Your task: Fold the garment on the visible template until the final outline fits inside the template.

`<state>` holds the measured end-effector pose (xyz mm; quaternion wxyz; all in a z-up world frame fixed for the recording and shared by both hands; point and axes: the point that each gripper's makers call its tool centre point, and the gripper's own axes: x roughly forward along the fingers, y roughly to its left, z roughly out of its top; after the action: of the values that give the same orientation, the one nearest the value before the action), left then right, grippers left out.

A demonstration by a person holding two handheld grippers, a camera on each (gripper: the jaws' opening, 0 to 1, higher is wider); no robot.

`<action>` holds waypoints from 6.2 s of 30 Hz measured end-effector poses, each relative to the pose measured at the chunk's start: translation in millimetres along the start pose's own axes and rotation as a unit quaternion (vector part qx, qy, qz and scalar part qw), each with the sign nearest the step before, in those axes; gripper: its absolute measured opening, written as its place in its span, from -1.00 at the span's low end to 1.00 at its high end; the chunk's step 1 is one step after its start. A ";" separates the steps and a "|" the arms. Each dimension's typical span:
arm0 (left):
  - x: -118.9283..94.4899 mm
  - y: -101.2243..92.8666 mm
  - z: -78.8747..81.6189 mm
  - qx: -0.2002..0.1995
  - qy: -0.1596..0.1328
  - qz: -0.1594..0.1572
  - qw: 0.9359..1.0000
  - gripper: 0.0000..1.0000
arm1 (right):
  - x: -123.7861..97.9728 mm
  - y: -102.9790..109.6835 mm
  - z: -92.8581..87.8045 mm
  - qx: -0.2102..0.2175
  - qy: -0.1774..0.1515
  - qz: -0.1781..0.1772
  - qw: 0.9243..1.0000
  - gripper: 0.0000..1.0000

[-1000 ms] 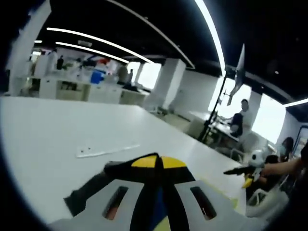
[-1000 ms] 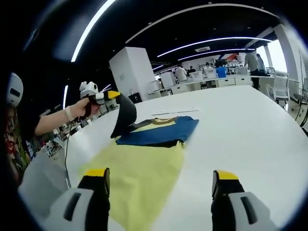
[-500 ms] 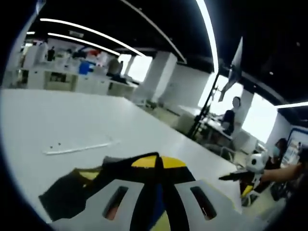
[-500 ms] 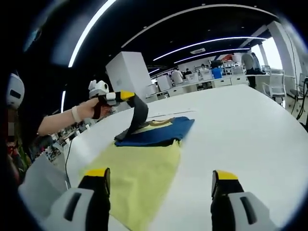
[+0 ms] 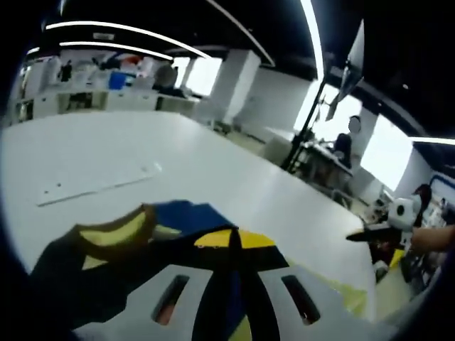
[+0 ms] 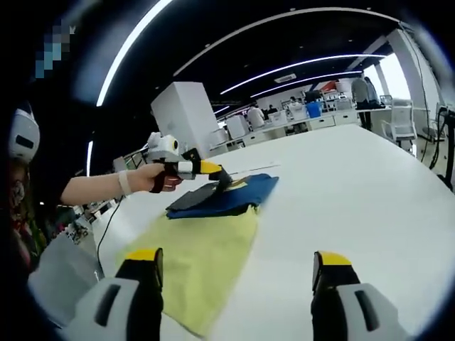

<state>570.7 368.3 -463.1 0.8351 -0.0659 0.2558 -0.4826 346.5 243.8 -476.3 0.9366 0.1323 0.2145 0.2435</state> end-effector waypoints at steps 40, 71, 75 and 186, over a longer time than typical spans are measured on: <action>26.5 -34.6 -12.8 0.121 0.045 -0.046 0.991 -0.23 | -0.1 1.2 -8.4 0.020 0.001 -0.002 1.000 0.74; -38.5 -50.4 -33.8 0.112 0.027 -0.074 0.991 0.81 | 7.2 20.9 7.5 -0.049 0.034 0.014 0.998 0.86; -55.6 -52.6 -36.3 0.105 0.024 -0.077 0.991 0.80 | 6.8 24.5 9.6 -0.071 0.046 0.019 0.996 0.87; -310.5 -50.2 -232.4 -0.060 0.162 0.007 0.985 -0.69 | -19.2 34.0 -79.4 -0.083 0.208 0.030 0.974 -0.63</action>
<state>292.6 634.4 -532.2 0.7802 -0.0352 0.4171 -0.4649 280.8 274.1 -527.2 0.8714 0.0070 0.3800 0.3101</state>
